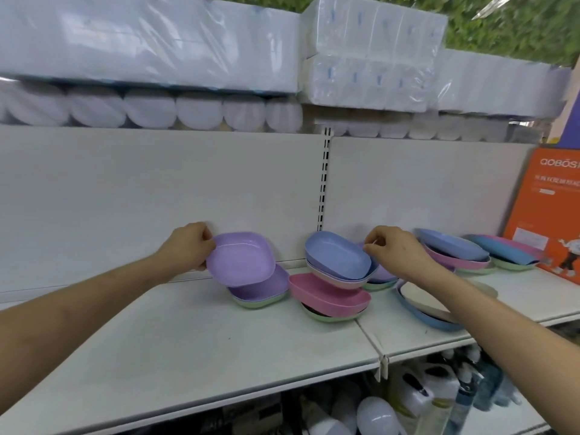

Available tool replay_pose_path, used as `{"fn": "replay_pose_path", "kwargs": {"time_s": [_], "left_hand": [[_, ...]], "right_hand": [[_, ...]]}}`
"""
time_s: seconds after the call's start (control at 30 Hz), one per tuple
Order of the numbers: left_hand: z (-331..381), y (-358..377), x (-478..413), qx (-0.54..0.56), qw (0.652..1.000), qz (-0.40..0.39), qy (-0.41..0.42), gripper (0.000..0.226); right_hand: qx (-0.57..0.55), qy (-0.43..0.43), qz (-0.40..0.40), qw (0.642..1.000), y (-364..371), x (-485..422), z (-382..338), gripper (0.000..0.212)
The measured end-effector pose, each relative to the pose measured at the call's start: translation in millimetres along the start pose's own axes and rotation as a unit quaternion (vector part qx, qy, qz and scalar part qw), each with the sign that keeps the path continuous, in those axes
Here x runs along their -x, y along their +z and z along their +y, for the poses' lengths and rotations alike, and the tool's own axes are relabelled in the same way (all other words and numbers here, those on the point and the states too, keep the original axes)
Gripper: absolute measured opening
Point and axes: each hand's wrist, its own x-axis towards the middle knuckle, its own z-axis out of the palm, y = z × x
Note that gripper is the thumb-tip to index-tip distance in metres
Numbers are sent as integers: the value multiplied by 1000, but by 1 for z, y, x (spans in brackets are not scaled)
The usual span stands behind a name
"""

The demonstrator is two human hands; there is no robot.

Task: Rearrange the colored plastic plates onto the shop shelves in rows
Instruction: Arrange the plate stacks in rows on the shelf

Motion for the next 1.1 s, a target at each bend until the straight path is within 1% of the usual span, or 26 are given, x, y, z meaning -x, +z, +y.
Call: {"fn": "replay_pose_path", "kwargs": {"time_s": [0.13,0.33,0.37,0.5,0.6,0.7,0.77,0.83,0.9,1.0,1.1], "left_hand": [[-7,-7,4,66,998,-15,-17,11],[-12,-12,13,137,988,-47,-60,11],[-11,-11,14,147,986,-50,-66,12],[-12,-12,20,177,978,-56,-93,15],[-13,-14,24,219,967,-66,-112,19],[-11,-17,32,283,945,-104,-124,32],[-11,-16,37,307,934,-129,-128,39],[-11,-14,38,314,930,-138,-131,40],[-12,-12,38,309,932,-136,-131,37],[-12,-11,37,263,952,-112,-111,30],[-15,-11,36,209,970,-95,-84,30]], "right_hand": [[41,-8,-9,999,16,-26,5,12],[72,-16,-28,997,36,-54,20,29],[77,-16,-34,996,39,-57,21,29],[84,-7,-50,995,46,-65,22,18],[65,-6,-42,997,49,-68,23,8],[49,-7,-17,999,50,-69,22,14],[42,-15,6,999,49,-69,22,12],[33,-25,28,999,47,-69,22,11],[27,-30,53,998,42,-68,22,11],[10,-23,67,997,31,-65,22,8],[-7,-13,47,999,19,-57,19,15]]}}
